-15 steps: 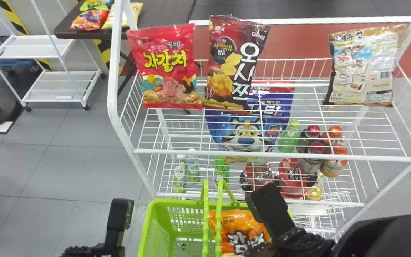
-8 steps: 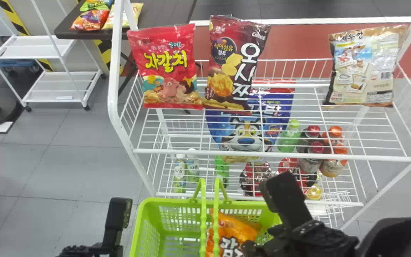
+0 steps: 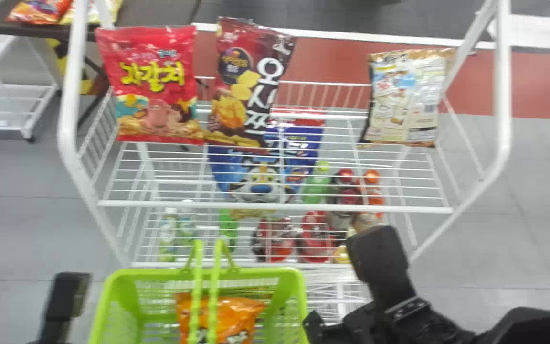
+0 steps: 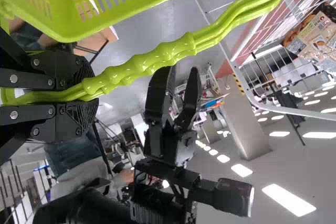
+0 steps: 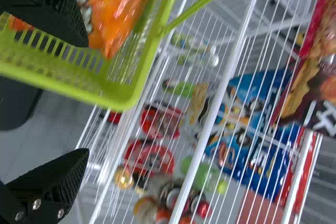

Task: Hold basket handle with left hand then pick Gamjakkang with right hand and place into basket

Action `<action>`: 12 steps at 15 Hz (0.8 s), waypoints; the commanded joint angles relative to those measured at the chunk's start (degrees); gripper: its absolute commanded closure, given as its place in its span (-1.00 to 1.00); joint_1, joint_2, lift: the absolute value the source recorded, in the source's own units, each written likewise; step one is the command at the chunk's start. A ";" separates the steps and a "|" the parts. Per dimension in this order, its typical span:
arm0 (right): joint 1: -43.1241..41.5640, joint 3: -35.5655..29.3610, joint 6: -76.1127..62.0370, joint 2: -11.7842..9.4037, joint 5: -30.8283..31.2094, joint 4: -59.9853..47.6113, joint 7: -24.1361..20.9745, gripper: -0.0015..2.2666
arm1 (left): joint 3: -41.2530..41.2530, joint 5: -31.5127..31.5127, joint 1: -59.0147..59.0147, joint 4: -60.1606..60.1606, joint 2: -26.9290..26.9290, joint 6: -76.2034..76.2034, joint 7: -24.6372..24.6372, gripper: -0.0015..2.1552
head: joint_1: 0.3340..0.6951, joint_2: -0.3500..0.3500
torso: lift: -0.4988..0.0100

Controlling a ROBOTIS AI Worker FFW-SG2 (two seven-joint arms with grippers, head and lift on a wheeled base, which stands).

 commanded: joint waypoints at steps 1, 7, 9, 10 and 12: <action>5.20 -0.05 -17.99 -2.29 5.23 2.04 1.59 -0.95 | -0.06 -0.07 0.00 0.69 -0.14 -1.36 -0.16 0.99 | 1.00 -0.54 | 0.88; 9.25 -3.22 -60.53 -2.55 6.46 11.88 7.04 -0.95 | -0.15 -0.16 0.09 2.98 -0.93 -4.34 -0.51 0.99 | 1.00 -0.42 | 0.88; 11.80 -4.18 -72.13 -2.55 6.73 14.87 6.86 -0.95 | -0.15 -0.16 0.27 3.51 -0.93 -5.57 -0.77 0.99 | 1.00 -0.43 | 0.88; 13.38 -4.62 -78.11 -2.55 6.99 16.37 6.42 -0.95 | -0.15 -0.16 0.44 3.51 -1.01 -5.75 -0.95 0.99 | 1.00 -0.46 | 0.88; 15.84 -5.15 -84.96 -2.64 7.43 18.21 5.54 -0.95 | 0.12 -0.25 0.79 3.51 -1.19 -6.28 -1.04 0.99 | 1.00 -0.52 | 0.88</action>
